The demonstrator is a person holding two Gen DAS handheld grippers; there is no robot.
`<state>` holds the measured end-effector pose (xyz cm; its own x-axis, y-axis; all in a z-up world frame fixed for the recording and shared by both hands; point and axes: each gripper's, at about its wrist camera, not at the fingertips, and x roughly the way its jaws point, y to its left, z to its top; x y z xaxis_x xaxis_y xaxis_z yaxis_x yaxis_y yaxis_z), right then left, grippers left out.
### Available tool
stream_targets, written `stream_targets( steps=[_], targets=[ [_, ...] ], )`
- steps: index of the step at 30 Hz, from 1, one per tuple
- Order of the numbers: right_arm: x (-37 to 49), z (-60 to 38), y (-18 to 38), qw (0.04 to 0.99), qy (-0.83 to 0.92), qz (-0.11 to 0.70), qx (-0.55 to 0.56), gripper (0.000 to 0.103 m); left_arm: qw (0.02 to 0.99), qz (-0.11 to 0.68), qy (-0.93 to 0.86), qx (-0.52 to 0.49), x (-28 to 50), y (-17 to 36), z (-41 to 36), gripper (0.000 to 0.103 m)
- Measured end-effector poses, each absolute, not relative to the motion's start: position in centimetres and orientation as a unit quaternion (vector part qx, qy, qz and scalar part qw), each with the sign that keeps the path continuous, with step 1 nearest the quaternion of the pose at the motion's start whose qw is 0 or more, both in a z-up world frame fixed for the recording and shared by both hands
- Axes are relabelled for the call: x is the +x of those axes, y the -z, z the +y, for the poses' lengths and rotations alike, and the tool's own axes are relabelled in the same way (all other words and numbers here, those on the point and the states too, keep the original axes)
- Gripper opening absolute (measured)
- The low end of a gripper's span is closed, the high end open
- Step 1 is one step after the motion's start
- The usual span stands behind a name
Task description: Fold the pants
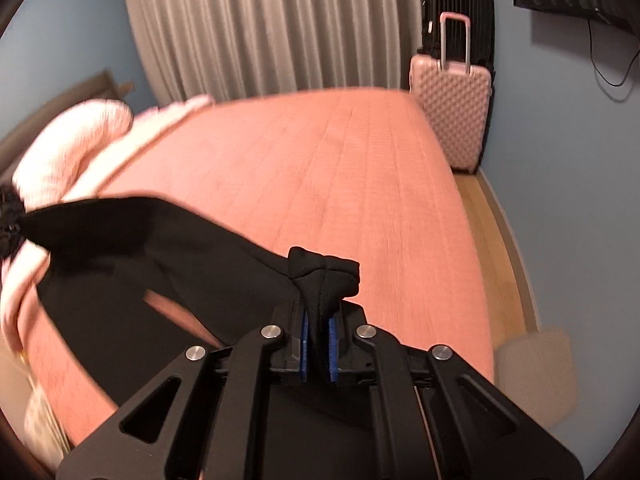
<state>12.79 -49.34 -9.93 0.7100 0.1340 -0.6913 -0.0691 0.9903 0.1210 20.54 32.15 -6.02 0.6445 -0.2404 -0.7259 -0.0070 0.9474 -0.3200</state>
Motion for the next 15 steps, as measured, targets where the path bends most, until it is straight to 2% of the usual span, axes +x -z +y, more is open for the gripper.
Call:
stream_targets(
  steps=[6,8,10,15],
  targets=[
    [9.4,-49.2,18.1,0.879,-0.031,0.475,0.031,0.006,0.862,0.492,0.001,-0.122,15.9,15.0,34.7,0.006],
    [9.0,-49.5,19.9,0.872,-0.018,0.487,0.041,0.006,0.847,0.522,-0.032,-0.091,15.5,18.4,34.9,0.006],
    [9.0,-49.9,20.1,0.874,-0.008,0.483,0.057,0.007,0.832,0.543,-0.061,-0.092,15.3,20.9,35.8,0.0],
    [9.0,-49.7,18.7,0.881,-0.004,0.47,0.053,0.008,0.861,0.494,-0.097,-0.074,13.9,17.3,35.7,0.0]
  ],
)
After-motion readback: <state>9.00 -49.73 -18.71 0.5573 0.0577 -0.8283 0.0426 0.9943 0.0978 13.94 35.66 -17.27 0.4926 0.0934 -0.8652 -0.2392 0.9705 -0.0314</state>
